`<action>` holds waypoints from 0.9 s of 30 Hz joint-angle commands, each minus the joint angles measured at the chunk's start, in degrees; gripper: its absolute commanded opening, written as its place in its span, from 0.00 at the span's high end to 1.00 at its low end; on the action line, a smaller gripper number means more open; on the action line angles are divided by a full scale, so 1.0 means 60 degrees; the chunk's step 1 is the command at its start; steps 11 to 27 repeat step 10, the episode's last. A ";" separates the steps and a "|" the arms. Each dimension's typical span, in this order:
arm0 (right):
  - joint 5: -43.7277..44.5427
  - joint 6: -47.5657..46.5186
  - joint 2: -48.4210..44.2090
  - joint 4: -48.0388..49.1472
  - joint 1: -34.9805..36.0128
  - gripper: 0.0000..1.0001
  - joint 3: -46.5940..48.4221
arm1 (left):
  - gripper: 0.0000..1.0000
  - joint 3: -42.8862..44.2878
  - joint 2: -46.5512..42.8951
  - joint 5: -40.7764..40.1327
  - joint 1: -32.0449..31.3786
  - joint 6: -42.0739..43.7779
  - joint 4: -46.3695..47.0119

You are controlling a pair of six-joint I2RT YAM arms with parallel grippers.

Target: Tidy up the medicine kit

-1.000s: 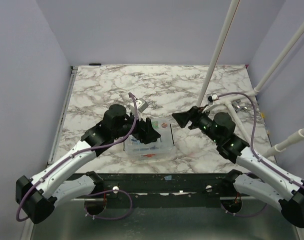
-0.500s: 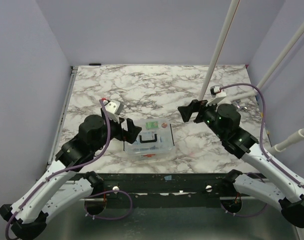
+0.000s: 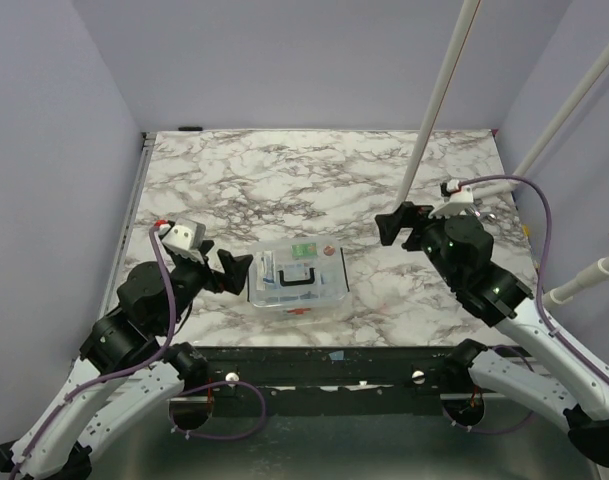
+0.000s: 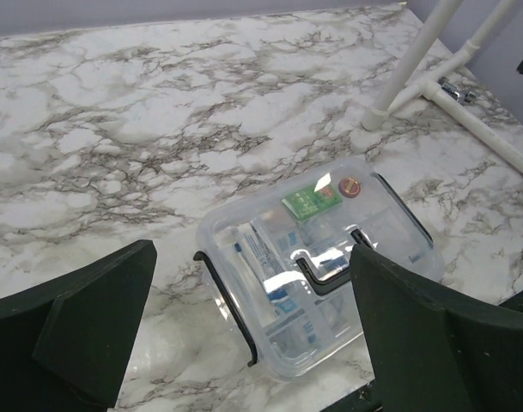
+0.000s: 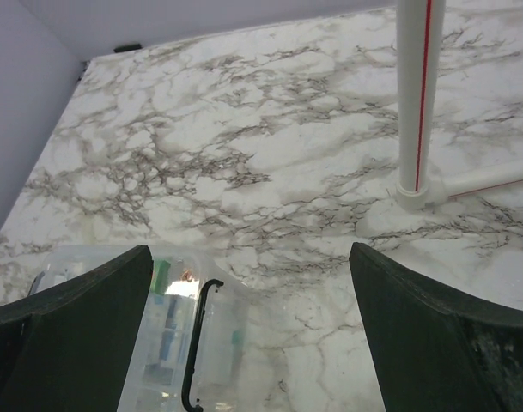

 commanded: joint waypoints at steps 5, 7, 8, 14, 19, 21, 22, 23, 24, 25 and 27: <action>0.1175 0.0540 -0.0735 -0.0340 0.0052 0.00 -0.0365 | 0.01 -0.0520 -0.0488 -0.0378 0.0026 -0.0005 0.0081; 0.0997 0.0534 -0.0672 -0.0414 0.0061 0.00 -0.0281 | 0.01 -0.0487 -0.0511 -0.0345 0.0016 -0.0027 0.0037; 0.0957 0.0515 -0.0571 -0.0557 0.0063 0.00 -0.0193 | 0.01 -0.0477 -0.0550 -0.0350 0.0017 -0.0034 0.0022; 0.0969 0.0610 -0.0476 -0.0673 0.0058 0.00 -0.0115 | 0.01 -0.0490 -0.0642 -0.0363 0.0021 -0.0049 0.0014; 0.0969 0.0610 -0.0476 -0.0673 0.0058 0.00 -0.0115 | 0.01 -0.0490 -0.0642 -0.0363 0.0021 -0.0049 0.0014; 0.0969 0.0610 -0.0476 -0.0673 0.0058 0.00 -0.0115 | 0.01 -0.0490 -0.0642 -0.0363 0.0021 -0.0049 0.0014; 0.0969 0.0610 -0.0476 -0.0673 0.0058 0.00 -0.0115 | 0.01 -0.0490 -0.0642 -0.0363 0.0021 -0.0049 0.0014; 0.0969 0.0610 -0.0476 -0.0673 0.0058 0.00 -0.0115 | 0.01 -0.0490 -0.0642 -0.0363 0.0021 -0.0049 0.0014; 0.0969 0.0610 -0.0476 -0.0673 0.0058 0.00 -0.0115 | 0.01 -0.0490 -0.0642 -0.0363 0.0021 -0.0049 0.0014; 0.0969 0.0610 -0.0476 -0.0673 0.0058 0.00 -0.0115 | 0.01 -0.0490 -0.0642 -0.0363 0.0021 -0.0049 0.0014; 0.0969 0.0610 -0.0476 -0.0673 0.0058 0.00 -0.0115 | 0.01 -0.0490 -0.0642 -0.0363 0.0021 -0.0049 0.0014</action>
